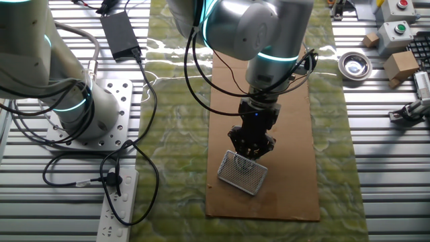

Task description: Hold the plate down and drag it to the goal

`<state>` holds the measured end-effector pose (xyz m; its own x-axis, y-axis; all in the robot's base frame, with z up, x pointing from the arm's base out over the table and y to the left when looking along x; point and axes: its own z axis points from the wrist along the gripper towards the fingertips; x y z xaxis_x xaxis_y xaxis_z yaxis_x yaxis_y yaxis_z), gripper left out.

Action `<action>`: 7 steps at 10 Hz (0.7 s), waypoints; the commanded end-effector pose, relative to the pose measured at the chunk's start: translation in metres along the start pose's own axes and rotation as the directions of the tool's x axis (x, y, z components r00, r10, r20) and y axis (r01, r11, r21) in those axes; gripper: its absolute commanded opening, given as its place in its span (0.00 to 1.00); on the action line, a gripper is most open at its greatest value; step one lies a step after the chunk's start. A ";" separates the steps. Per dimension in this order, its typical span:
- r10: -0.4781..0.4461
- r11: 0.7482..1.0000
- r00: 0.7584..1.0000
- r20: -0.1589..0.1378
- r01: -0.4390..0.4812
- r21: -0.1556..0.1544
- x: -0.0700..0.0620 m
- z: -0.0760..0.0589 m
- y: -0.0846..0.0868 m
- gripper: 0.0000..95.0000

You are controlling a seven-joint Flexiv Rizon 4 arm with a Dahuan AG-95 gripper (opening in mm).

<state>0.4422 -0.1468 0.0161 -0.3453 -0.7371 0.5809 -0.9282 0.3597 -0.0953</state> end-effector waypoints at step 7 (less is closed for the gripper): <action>-0.015 1.000 1.000 -0.015 0.015 0.004 0.001 0.000 0.000 0.00</action>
<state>0.4410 -0.1478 0.0161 -0.3281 -0.7333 0.5954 -0.9340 0.3462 -0.0883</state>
